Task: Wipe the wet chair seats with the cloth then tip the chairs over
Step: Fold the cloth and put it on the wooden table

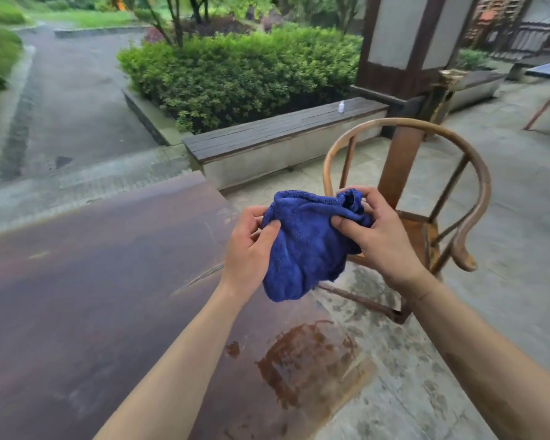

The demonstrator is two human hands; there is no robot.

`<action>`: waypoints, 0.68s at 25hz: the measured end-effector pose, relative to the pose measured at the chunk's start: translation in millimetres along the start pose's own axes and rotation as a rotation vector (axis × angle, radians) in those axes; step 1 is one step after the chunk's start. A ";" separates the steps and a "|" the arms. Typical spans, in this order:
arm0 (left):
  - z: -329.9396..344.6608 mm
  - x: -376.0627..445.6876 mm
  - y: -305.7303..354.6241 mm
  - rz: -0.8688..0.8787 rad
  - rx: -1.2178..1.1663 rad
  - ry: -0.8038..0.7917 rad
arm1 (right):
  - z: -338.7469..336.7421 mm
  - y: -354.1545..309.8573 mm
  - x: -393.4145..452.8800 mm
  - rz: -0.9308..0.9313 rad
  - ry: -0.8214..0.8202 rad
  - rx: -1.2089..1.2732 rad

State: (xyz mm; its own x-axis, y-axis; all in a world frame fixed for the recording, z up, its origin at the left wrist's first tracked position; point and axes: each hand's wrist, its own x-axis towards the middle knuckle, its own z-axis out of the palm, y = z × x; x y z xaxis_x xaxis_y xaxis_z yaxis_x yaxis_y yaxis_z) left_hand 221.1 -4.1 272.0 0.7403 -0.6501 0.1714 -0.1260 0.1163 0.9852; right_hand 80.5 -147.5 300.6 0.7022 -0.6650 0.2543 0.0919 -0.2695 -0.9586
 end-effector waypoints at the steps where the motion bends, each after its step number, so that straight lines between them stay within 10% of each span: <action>1: 9.6 2.4 -0.6 -0.017 0.017 0.042 | -9.1 5.4 10.7 0.015 -0.036 0.018; 17: 4.0 -78.7 -21.5 -0.173 0.018 0.524 | 29.9 32.8 19.5 0.070 -0.489 0.096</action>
State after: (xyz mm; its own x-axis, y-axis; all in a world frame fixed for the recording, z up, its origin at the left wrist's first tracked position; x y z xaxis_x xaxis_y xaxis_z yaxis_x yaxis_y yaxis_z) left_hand 163.0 41.6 237.4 0.9802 -0.1974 -0.0131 0.0185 0.0255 0.9995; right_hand 118.3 -148.5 270.2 0.9557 -0.2683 0.1213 0.0814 -0.1553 -0.9845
